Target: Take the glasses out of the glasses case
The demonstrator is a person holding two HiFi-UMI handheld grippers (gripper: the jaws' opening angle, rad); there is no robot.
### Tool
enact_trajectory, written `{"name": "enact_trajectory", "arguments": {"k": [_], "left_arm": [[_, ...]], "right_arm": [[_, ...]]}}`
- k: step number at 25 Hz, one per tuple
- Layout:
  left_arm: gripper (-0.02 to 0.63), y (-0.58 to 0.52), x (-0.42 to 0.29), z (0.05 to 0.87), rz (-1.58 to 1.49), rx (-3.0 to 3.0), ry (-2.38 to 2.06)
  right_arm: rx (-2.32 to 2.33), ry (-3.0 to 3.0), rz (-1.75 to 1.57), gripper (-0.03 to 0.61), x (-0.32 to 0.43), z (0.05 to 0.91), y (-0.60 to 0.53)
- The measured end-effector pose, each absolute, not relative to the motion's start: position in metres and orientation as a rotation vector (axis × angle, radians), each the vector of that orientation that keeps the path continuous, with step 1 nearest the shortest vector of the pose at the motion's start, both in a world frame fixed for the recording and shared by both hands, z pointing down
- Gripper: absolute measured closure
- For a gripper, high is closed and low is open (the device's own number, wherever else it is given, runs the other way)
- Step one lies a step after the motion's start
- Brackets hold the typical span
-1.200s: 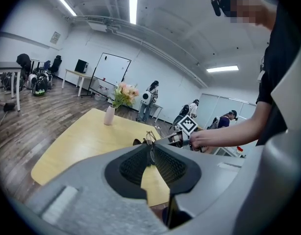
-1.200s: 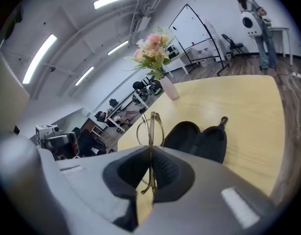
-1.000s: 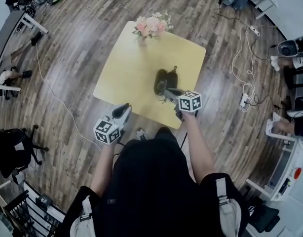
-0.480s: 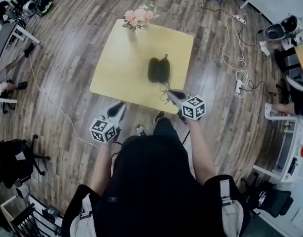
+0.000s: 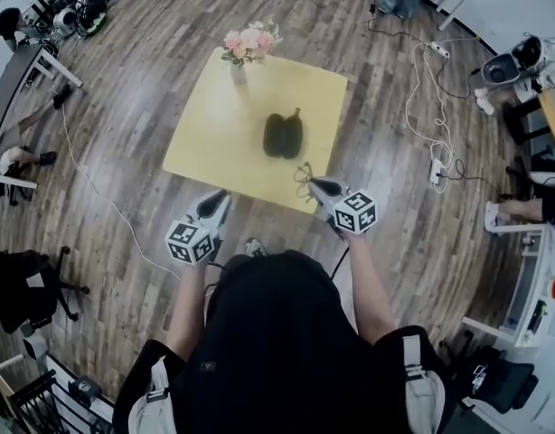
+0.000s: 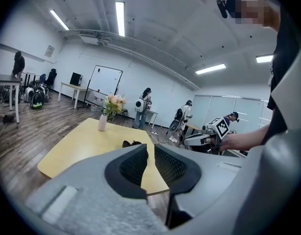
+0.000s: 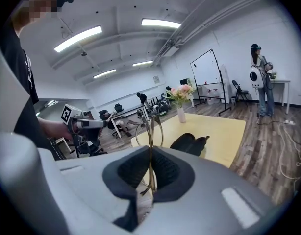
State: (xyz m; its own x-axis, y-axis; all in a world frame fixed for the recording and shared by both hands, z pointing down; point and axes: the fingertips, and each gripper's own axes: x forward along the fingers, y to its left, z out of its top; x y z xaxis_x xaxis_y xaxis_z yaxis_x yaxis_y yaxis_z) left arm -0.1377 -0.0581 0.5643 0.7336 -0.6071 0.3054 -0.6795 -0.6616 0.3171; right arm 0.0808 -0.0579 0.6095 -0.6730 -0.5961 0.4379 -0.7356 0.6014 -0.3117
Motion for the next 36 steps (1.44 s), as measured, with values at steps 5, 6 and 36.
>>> {"name": "enact_trajectory", "arguments": {"k": [5, 6, 36], "left_arm": [[0.555, -0.035, -0.111, 0.556, 0.25, 2.523, -0.999], [0.555, -0.031, -0.105, 0.555, 0.25, 2.521, -1.005], [0.555, 0.053, -0.03, 0.545, 0.27, 2.513, -1.116]], "right_arm": [[1.048, -2.582, 0.643, 0.561, 0.097, 0.595, -0.04], [1.039, -2.588, 0.634, 0.561, 0.101, 0.593, -0.035], [0.913, -2.691, 0.512, 0.561, 0.165, 0.578, 0.039]]}}
